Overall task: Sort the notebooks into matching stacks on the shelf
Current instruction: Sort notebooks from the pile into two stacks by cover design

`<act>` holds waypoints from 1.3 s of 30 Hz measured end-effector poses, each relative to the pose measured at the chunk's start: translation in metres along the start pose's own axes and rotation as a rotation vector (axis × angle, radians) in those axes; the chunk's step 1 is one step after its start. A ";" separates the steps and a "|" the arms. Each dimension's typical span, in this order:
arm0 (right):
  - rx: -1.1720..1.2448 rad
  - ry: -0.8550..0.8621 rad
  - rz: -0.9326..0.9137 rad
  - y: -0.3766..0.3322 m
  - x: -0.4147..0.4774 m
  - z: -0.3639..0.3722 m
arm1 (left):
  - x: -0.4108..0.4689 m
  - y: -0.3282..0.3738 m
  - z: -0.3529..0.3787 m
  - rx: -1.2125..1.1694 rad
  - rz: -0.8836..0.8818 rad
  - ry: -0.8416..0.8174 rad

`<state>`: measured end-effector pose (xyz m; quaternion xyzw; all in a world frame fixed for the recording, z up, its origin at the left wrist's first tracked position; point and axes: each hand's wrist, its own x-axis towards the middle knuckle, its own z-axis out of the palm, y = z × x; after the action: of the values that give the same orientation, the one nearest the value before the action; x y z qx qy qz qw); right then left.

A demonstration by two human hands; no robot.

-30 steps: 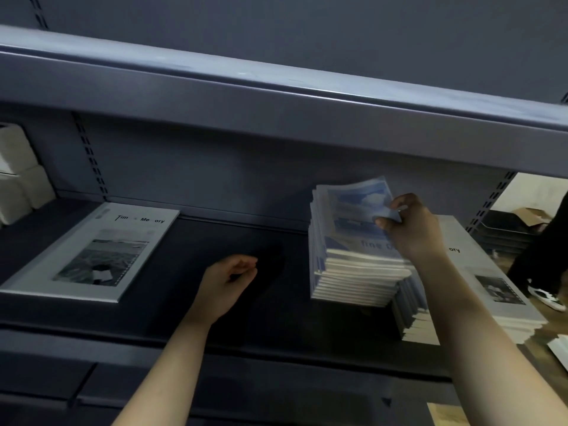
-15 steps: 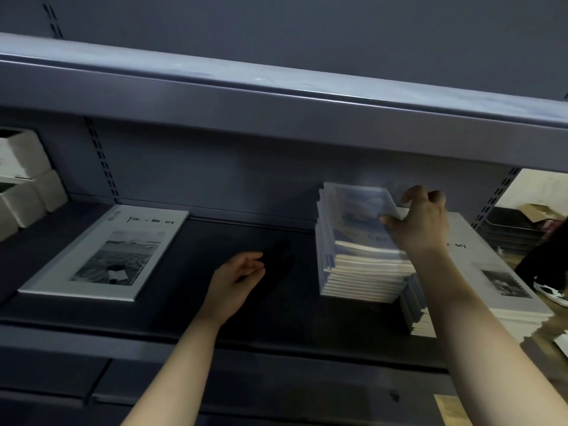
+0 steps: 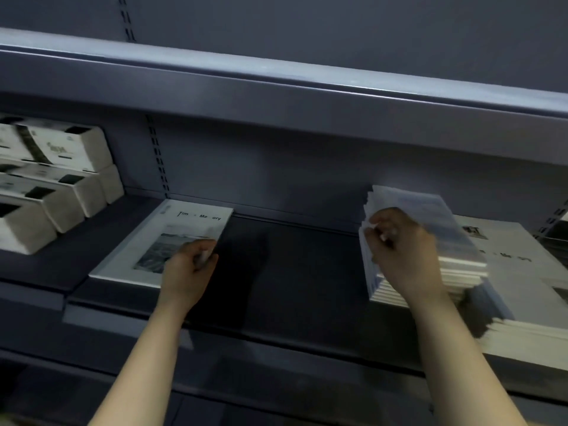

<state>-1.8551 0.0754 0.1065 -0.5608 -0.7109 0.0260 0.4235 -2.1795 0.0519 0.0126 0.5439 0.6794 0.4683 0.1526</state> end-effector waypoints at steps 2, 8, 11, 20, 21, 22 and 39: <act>0.077 -0.079 0.024 -0.013 -0.009 0.018 | 0.007 -0.017 -0.025 0.119 -0.072 0.031; 0.169 -0.295 0.113 -0.027 -0.030 0.069 | 0.027 -0.055 -0.081 0.591 -0.396 -0.015; 0.177 -0.362 0.147 -0.027 -0.037 0.085 | 0.033 -0.060 -0.088 0.638 -0.462 -0.054; 0.144 -0.401 0.251 -0.023 -0.055 0.105 | 0.062 -0.063 -0.103 0.501 -0.499 -0.198; 0.135 -0.398 0.259 -0.022 -0.056 0.105 | 0.064 -0.063 -0.103 0.483 -0.484 -0.214; 0.133 -0.397 0.271 -0.021 -0.057 0.106 | 0.065 -0.063 -0.103 0.462 -0.468 -0.230; 0.392 -0.380 0.362 -0.015 -0.063 0.091 | 0.037 -0.015 -0.057 -0.639 -0.194 -0.444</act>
<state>-1.9234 0.0580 0.0205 -0.5709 -0.6474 0.3417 0.3718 -2.2428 0.0582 0.0406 0.4901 0.4983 0.5106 0.5007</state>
